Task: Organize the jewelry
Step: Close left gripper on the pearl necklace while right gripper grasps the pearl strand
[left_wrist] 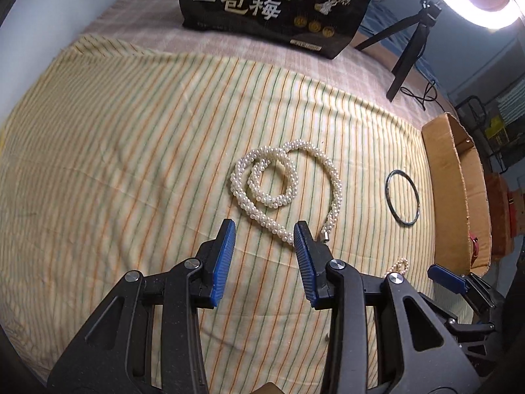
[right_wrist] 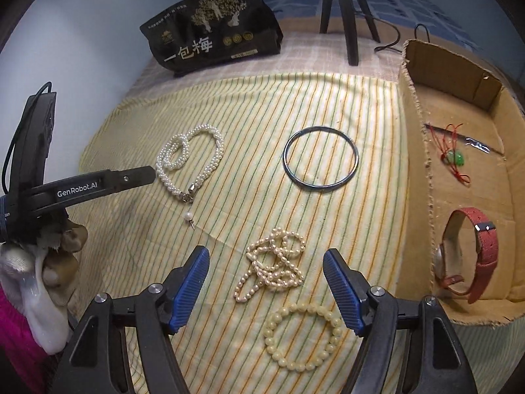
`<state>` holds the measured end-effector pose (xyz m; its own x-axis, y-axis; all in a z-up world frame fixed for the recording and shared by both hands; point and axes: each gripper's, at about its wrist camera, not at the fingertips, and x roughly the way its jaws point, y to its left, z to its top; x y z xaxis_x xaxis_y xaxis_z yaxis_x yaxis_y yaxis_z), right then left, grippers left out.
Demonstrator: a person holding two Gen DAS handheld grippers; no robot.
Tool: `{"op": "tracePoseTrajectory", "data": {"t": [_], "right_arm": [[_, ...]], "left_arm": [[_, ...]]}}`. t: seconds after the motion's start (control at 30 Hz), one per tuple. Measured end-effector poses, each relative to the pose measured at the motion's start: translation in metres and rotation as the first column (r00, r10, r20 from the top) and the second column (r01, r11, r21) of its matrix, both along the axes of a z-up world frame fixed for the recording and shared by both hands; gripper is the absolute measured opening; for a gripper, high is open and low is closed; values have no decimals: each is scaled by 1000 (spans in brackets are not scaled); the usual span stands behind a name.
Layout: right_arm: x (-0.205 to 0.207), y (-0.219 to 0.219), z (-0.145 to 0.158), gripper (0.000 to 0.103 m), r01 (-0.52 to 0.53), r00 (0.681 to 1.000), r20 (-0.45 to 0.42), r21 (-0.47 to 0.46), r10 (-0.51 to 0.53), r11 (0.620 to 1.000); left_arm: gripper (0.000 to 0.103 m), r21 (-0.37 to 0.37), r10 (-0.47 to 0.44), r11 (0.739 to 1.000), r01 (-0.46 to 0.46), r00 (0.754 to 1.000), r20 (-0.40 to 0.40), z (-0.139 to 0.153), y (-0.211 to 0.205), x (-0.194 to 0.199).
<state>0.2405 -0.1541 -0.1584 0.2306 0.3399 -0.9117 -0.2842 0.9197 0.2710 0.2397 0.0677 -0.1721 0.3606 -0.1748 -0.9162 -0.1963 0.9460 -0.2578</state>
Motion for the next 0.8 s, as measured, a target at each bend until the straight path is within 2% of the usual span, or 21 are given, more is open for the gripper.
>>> {"op": "tracePoseTrajectory", "data": {"t": [0.33,0.53,0.67,0.7,0.77,0.8], "right_arm": [[3,20,-24,72,-62,998,-36,-95,58,994],[4,28,-31,67,-77,997,-21,-164,75,983],[4,37,-33,61,-101,995,2,-225,105,969],[4,38,-33,56,-104,994,8,-233,109,967],[4,39,-32,43,-105,993,21,-242,113,965],[4,40,-31,35,-101,994,26,-242,110,965]], "left_arm": [[37,-45,43,998,-45,999,-28,-16,4,14],[37,-8,37,999,-37,999,-27,-26,-5,22],[37,65,15,998,-14,1000,-16,-27,-17,24],[36,70,13,997,-12,1000,-14,-28,-17,24],[25,85,20,996,-19,1000,-10,-27,-16,23],[22,82,24,996,-23,1000,-10,-27,-14,23]]}}
